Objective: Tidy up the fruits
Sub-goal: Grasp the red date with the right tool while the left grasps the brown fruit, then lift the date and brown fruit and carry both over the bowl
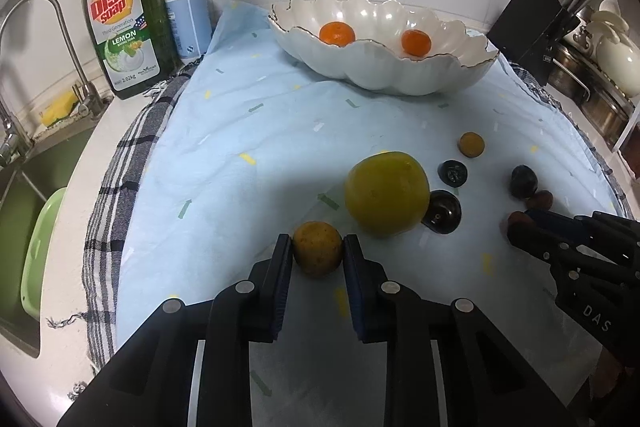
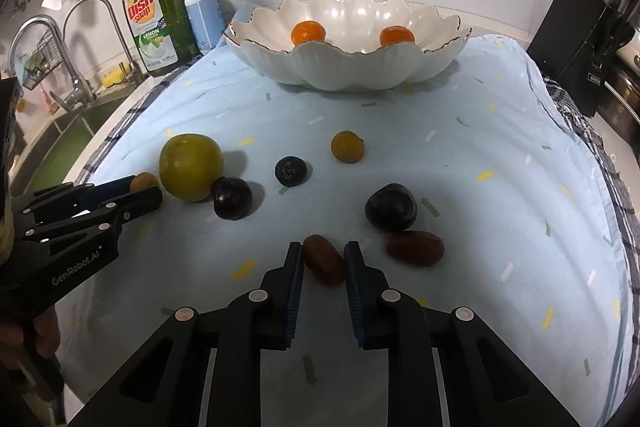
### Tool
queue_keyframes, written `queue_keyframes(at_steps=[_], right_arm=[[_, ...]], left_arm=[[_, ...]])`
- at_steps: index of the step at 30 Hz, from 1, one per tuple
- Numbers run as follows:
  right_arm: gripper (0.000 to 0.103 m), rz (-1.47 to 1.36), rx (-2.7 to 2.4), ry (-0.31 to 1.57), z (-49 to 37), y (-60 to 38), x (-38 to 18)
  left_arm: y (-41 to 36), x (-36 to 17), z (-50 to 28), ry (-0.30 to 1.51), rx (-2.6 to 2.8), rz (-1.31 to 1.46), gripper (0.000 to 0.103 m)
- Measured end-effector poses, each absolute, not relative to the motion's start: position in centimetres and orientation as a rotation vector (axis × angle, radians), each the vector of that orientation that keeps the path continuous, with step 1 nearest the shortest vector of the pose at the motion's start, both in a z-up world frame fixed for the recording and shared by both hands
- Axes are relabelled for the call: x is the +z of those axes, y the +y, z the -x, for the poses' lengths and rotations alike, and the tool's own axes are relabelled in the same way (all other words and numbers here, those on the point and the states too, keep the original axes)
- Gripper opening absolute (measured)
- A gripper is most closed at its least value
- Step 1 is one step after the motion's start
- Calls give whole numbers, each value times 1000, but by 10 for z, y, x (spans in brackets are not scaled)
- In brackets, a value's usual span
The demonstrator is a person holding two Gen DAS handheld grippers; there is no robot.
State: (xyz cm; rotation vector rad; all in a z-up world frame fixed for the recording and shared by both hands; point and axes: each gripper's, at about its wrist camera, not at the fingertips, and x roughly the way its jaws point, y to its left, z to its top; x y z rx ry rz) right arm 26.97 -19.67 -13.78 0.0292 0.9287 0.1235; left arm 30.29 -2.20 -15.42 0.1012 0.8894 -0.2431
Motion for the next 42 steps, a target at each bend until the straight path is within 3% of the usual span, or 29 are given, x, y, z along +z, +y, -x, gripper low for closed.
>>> queue_keyframes(at_steps=[42], right_arm=[[22,-18,128,539,-266,-221,-10]], left_arm=[[-47,-29,-289,548,-288,-100,26]])
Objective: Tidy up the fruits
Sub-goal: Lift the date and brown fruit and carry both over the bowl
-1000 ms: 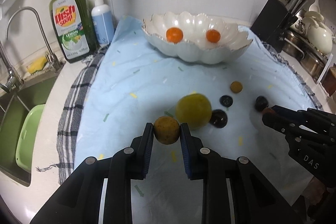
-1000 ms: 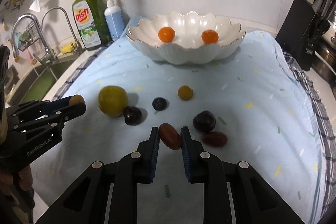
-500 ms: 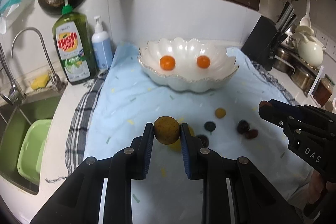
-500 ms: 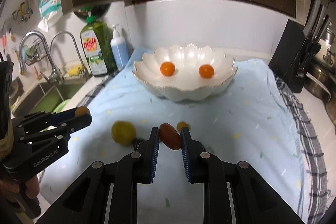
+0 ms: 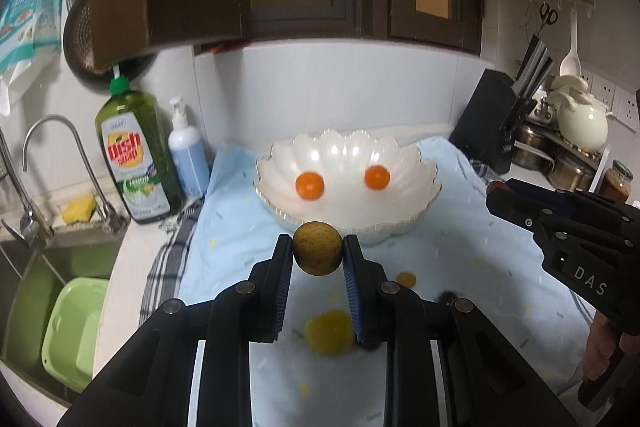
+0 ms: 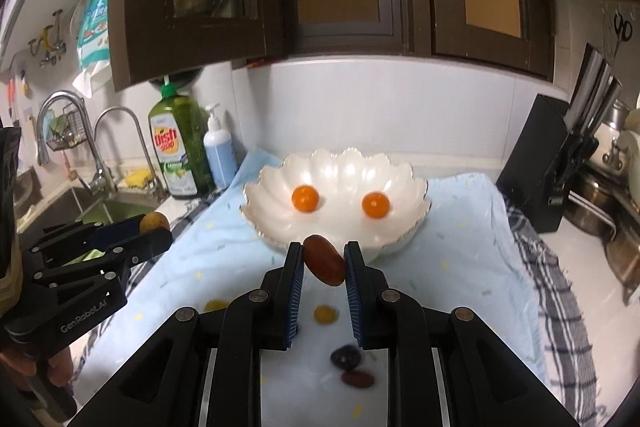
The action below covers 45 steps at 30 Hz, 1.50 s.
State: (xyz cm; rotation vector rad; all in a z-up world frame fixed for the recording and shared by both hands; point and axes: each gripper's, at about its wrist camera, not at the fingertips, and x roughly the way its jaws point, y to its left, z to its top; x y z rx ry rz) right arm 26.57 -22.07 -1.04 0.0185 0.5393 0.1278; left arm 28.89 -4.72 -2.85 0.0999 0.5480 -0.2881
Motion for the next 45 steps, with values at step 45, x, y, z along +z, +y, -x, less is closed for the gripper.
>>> queue_keyframes(at_steps=[45], right_arm=[[22,3,162,725,-456,-253,-64]], left_arm=[[-108,-70,-478,737,-258,-129,26]])
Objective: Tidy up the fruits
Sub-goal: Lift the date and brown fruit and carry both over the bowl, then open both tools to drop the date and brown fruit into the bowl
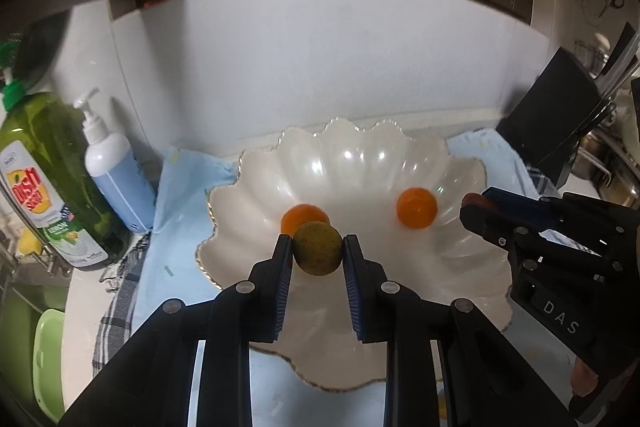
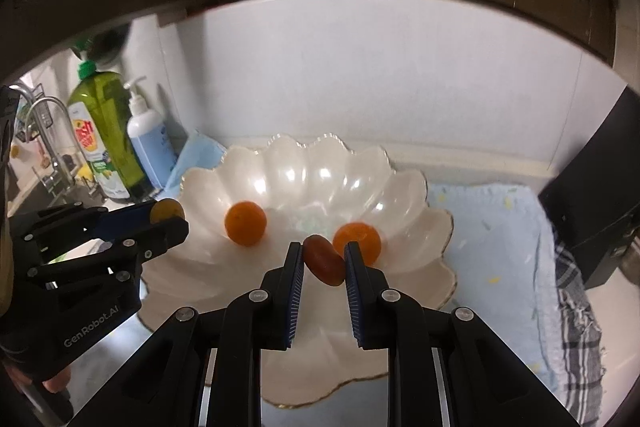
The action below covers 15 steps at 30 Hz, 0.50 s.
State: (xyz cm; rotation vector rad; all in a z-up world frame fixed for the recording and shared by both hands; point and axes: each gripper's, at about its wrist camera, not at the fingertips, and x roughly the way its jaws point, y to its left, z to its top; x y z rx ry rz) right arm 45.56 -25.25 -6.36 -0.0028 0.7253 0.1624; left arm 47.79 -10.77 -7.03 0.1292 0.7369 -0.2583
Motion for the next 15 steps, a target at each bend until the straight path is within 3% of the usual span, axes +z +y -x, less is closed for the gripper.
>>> queue_keyframes(at_steps=[11,15], right_arm=[[22,-3,168,808,-477,-254,-90],[25,0,166,818,-480,-255,-91]], left_arm=[[-115,-95,-503,824,-270,-146,26],[-113,-95,-504,820,-267,-136,50]])
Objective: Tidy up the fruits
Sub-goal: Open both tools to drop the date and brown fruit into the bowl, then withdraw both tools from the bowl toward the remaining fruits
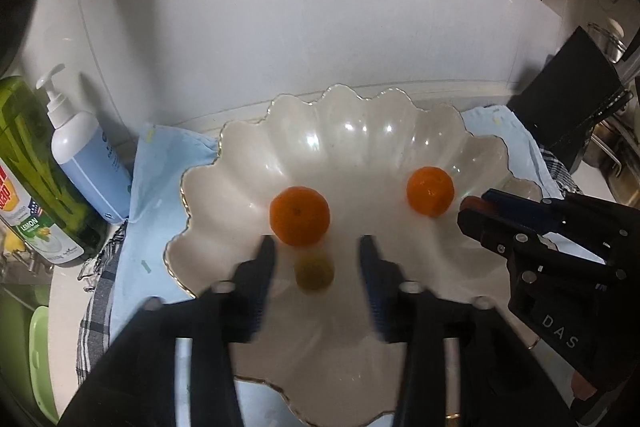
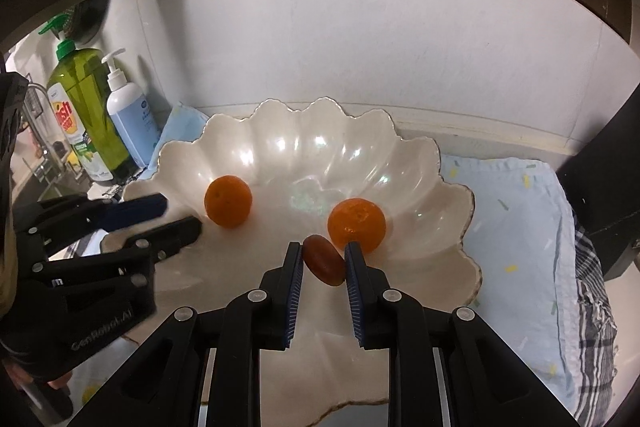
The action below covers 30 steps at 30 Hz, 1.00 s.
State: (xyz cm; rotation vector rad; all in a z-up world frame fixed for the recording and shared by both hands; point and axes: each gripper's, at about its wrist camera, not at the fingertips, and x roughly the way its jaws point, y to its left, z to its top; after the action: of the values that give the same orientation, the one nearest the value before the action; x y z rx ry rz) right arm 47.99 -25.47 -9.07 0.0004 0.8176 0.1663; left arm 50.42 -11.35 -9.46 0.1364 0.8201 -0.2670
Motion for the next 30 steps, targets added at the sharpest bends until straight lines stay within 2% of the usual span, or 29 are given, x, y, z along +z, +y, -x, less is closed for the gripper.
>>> queue_keyframes(at_steps=[1,3,8,10,15,25,30], right_arm=[[33,0,162,818,-480,-255,-91],[42,3,151,811,-481,-256,-89],[44,18,114,784,-476,-258,-81],[52,18,105,774,-473,-259,-76],[58,24,90,738,-461,-258,-63],[71,12,58,664,-423,-259,-29],[72,23,48,636,-399,-255,-16]], left_arm=[[-113,-94,-504,814,-260,-137,50],[-111,-92,-505,811,-250,-133,55],[-103,-86,-503,806,-227,-126,65],[-101,-82,-501,796,-220,-131,71],[-97,-64,-486,735,-187,-153,90],[-82,-26,-443,642,-174,-127,100],[-76,-10,-418,597,-175,-119,102]])
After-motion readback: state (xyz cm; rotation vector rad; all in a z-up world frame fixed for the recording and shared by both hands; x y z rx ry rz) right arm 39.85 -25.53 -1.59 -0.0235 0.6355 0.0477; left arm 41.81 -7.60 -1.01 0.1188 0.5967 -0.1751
